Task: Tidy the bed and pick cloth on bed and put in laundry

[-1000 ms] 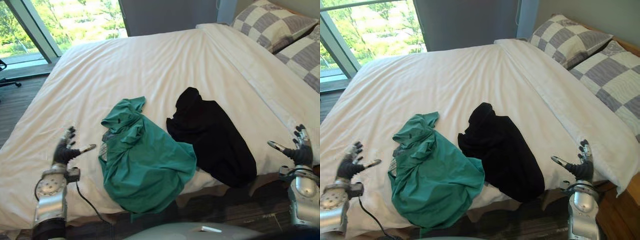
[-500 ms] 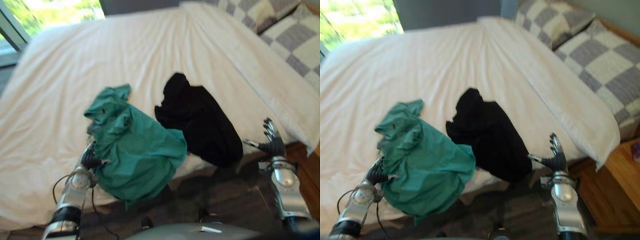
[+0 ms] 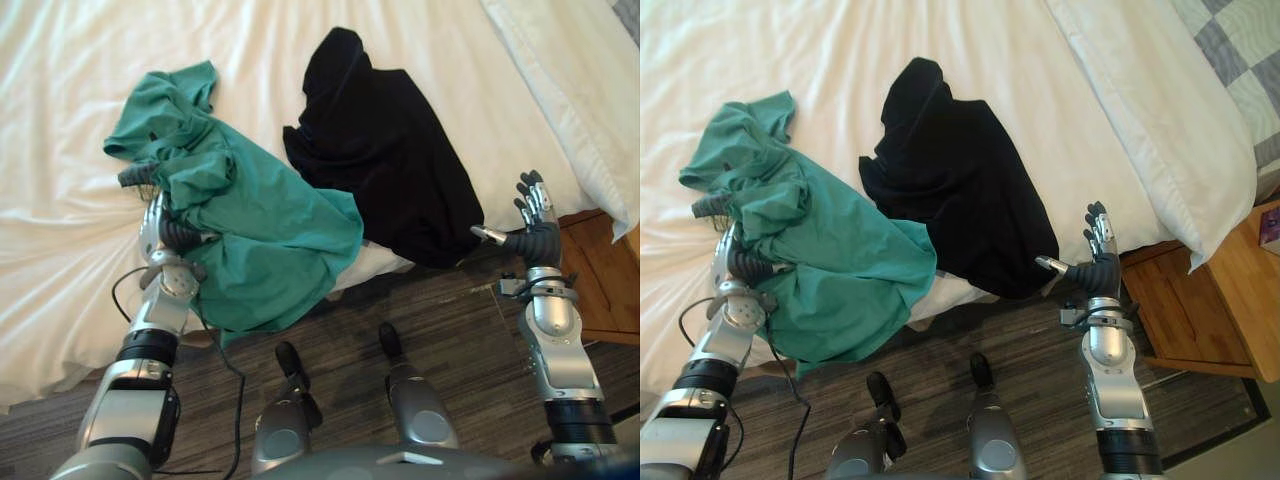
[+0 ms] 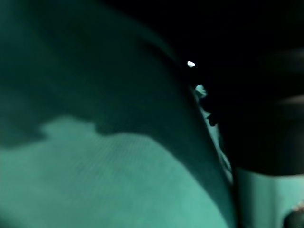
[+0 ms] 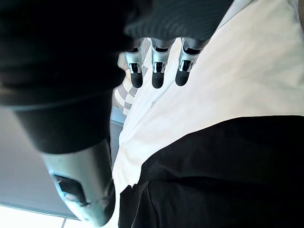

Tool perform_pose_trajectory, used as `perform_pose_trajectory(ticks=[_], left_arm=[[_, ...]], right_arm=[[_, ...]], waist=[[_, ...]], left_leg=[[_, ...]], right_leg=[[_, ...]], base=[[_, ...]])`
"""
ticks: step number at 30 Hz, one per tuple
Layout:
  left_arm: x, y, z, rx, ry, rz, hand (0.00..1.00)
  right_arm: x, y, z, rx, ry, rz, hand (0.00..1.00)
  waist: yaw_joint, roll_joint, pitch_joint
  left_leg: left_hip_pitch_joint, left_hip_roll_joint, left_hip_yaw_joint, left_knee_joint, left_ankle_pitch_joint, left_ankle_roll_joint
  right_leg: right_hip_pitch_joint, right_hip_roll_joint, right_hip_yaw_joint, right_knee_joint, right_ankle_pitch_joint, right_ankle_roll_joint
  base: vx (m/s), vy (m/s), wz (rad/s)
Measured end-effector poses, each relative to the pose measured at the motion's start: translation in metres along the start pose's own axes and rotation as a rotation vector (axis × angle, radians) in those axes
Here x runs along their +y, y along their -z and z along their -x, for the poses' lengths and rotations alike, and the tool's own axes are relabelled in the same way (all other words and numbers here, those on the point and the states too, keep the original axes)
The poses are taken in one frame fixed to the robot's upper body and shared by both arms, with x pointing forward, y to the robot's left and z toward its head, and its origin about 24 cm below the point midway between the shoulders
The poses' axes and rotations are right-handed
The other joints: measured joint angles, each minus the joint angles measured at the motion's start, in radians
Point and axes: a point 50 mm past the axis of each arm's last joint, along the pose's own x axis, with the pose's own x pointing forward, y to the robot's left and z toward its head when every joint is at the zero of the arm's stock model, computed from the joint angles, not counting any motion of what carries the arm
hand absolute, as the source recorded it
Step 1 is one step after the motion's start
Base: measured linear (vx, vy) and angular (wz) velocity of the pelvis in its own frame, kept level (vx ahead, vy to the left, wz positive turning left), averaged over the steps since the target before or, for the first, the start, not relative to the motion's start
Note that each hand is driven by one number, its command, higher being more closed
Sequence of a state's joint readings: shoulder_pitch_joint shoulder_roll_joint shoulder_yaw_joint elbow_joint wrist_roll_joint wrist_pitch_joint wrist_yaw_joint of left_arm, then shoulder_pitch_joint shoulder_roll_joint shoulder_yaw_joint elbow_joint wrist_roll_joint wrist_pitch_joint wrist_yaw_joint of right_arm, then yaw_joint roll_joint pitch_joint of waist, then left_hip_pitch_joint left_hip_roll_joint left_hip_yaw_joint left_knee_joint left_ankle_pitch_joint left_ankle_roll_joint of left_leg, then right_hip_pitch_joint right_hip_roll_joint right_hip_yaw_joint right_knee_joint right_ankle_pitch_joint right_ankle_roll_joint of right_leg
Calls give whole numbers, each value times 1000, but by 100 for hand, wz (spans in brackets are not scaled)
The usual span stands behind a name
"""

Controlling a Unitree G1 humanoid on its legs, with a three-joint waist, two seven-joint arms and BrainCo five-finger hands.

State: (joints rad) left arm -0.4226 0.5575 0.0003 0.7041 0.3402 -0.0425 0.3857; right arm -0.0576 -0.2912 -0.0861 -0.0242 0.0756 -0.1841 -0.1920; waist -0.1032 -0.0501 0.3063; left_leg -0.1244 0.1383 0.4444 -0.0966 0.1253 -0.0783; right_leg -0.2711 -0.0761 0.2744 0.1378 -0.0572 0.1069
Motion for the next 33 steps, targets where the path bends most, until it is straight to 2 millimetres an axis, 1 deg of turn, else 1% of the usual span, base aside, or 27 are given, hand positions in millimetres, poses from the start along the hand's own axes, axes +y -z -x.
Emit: perform_pose_trajectory(ticks=[3,6,7,9,10,12,13,14,16,17,19,20,21,22,23,25,26,28,29,30,31,32,33], left_arm=[[0,-13,-2,-46,51,-18,100],[7,-23,-3,-113,127,-71,100],[5,-35,-2,-173,164,-98,100],[-2,-49,3,-244,236,-119,100],[-10,-53,10,-276,283,-126,100],[-15,-55,20,-288,334,-126,100],[-18,-53,30,-295,395,-122,100],[-22,-53,35,-300,425,-121,100],[-35,-48,56,-299,533,-79,100],[-37,-47,59,-298,547,-75,100],[-48,-41,81,-285,648,-36,100],[-51,-38,87,-279,678,-27,100],[-59,-33,104,-255,757,27,100],[-63,-30,113,-241,793,43,100],[-74,-17,137,-164,898,121,100],[-82,-4,159,-70,1002,204,100],[-87,7,177,18,1087,273,100],[-91,18,195,101,1149,319,100],[-93,28,210,188,1189,367,100],[-94,32,216,224,1206,384,100],[-95,41,228,288,1225,407,100],[-96,48,234,322,1231,410,100],[-97,65,247,414,1233,402,100]], right_arm=[[4,2,4,10,-1,-17,0],[10,-1,7,0,-7,-39,0],[12,-3,7,-7,-7,-53,0],[13,-3,8,-16,-14,-47,0],[13,-3,9,-15,-21,-40,0],[11,-2,14,-10,-32,-34,0],[11,-3,19,-12,-47,-21,0],[10,-3,21,-10,-53,-10,0],[9,-1,28,-1,-77,12,0],[9,-1,30,2,-81,13,0],[7,5,38,36,-93,22,0],[6,7,40,47,-96,26,0],[5,11,46,71,-111,50,0],[5,13,50,83,-118,61,0],[3,17,56,110,-128,76,0],[3,19,60,122,-132,99,0],[3,20,61,124,-142,138,0],[3,22,63,130,-152,177,0],[3,24,64,141,-156,209,0],[3,26,65,152,-157,224,0],[2,31,65,181,-157,245,0],[2,35,66,198,-156,258,0],[1,44,66,237,-149,285,0]], waist=[[9,-4,2],[11,-14,8],[11,-20,10],[9,-27,14],[3,-29,15],[-4,-29,15],[-7,-29,15],[-11,-28,15],[-11,-26,10],[-10,-25,6],[-15,-18,-27],[-15,-14,-40],[-15,-8,-62],[-14,-7,-73],[-10,-1,-113],[-6,5,-146],[11,7,-159],[19,11,-173],[39,14,-181],[43,15,-186],[57,17,-196],[65,19,-201],[73,16,-212]], left_leg=[[0,0,2,0,0,0],[0,-1,2,6,-2,1],[0,-1,4,17,-7,1],[0,-1,5,35,-21,4],[2,-1,4,51,-32,3],[9,2,-3,71,-51,3],[22,3,-7,78,-61,1],[30,3,-14,82,-66,0],[62,4,-21,86,-83,-1],[66,3,-24,86,-86,-1],[75,-3,-48,82,-93,0],[79,-4,-54,77,-93,0],[97,-5,-69,65,-93,0],[109,-4,-73,58,-93,-1],[129,-4,-87,44,-93,0],[135,-5,-103,35,-93,0],[148,-6,-111,28,-93,0],[144,-8,-134,27,-93,0],[145,-8,-149,27,-92,1],[144,-8,-157,27,-90,2],[142,-7,-174,27,-88,1],[142,-7,-181,27,-87,0],[138,-6,-185,26,-86,-1]], right_leg=[[0,0,1,0,0,0],[1,0,5,0,0,-1],[3,-1,11,0,0,0],[9,-5,15,-1,0,1],[19,-8,15,-5,0,2],[45,-12,13,-19,0,6],[66,-13,14,-23,-4,11],[80,-15,14,-26,-6,14],[121,-17,13,-34,-11,21],[128,-19,13,-34,-14,24],[153,-27,5,-38,-23,35],[160,-28,-2,-40,-23,35],[185,-29,-18,-48,-23,35],[199,-28,-20,-51,-23,35],[222,-27,-33,-55,-23,35],[234,-28,-50,-55,-23,35],[249,-28,-56,-55,-23,35],[258,-30,-72,-55,-23,35],[267,-30,-74,-53,-23,35],[270,-30,-77,-53,-23,35],[278,-30,-90,-53,-24,34],[281,-29,-95,-53,-25,32],[281,-29,-96,-53,-31,24]], base=[[0,0,0],[12,-5,-2],[40,-14,-7],[41,-9,-7],[49,-7,-4],[79,-7,5],[91,-6,10],[115,-1,12],[94,5,11],[89,9,15],[103,8,28],[102,-5,36],[94,-7,28],[117,-5,36],[101,-6,29],[91,-10,29],[45,-14,23],[16,-26,31],[-3,-33,35],[-16,-46,37],[-16,-38,30],[-25,-49,27],[-36,-50,15]])
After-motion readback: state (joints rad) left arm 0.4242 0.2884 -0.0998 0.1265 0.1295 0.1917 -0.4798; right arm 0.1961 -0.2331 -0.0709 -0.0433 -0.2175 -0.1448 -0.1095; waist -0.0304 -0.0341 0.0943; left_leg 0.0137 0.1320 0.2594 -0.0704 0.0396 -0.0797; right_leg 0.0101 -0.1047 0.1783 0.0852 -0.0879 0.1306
